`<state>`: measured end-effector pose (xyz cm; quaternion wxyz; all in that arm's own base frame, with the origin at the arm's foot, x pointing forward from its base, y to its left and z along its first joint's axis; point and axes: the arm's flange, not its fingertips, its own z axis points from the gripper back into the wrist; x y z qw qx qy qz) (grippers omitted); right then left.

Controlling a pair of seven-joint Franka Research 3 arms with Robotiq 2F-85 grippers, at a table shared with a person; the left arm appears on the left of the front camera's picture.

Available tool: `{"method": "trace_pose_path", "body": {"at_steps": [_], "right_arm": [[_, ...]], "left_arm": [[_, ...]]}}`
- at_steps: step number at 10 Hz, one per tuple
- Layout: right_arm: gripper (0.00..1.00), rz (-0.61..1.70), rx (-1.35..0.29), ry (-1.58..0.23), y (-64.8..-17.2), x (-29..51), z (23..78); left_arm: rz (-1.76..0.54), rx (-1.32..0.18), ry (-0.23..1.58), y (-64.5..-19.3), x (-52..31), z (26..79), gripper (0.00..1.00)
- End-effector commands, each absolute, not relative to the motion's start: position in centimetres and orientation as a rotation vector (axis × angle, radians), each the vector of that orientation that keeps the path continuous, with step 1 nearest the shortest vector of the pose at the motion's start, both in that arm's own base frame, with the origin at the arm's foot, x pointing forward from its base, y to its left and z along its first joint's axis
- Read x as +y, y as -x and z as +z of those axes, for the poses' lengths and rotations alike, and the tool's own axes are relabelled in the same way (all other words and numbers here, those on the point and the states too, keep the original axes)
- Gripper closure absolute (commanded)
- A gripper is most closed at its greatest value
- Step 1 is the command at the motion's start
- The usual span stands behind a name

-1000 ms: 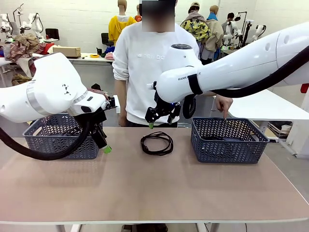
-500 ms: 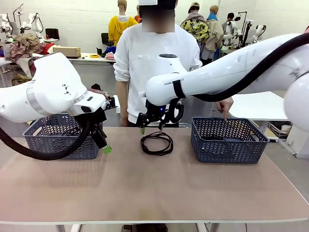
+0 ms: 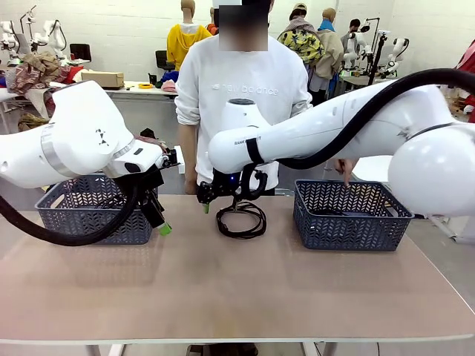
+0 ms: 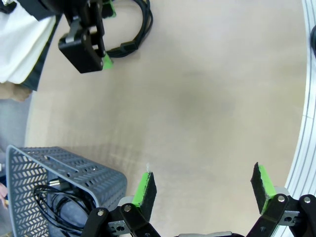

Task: Organize the cables according to human instructions.
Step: Pick up a bundle of cables and place it in the basket indicated by the human.

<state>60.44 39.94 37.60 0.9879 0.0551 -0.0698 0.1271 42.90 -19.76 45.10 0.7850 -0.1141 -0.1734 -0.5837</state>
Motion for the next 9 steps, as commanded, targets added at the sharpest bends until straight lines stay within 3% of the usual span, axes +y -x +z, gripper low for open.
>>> {"method": "trace_pose_path", "body": {"at_steps": [1,9], "right_arm": [[0.00,0.173,-0.134,-0.091,-61.6,41.2,37.5],[0.00,0.064,-0.104,-0.042,-64.3,41.0,33.3]], "left_arm": [[-1.254,-0.376,0.244,-42.9,-19.5,45.1,0.00],[-1.254,-0.376,0.244,-42.9,-19.5,45.1,0.00]]}}
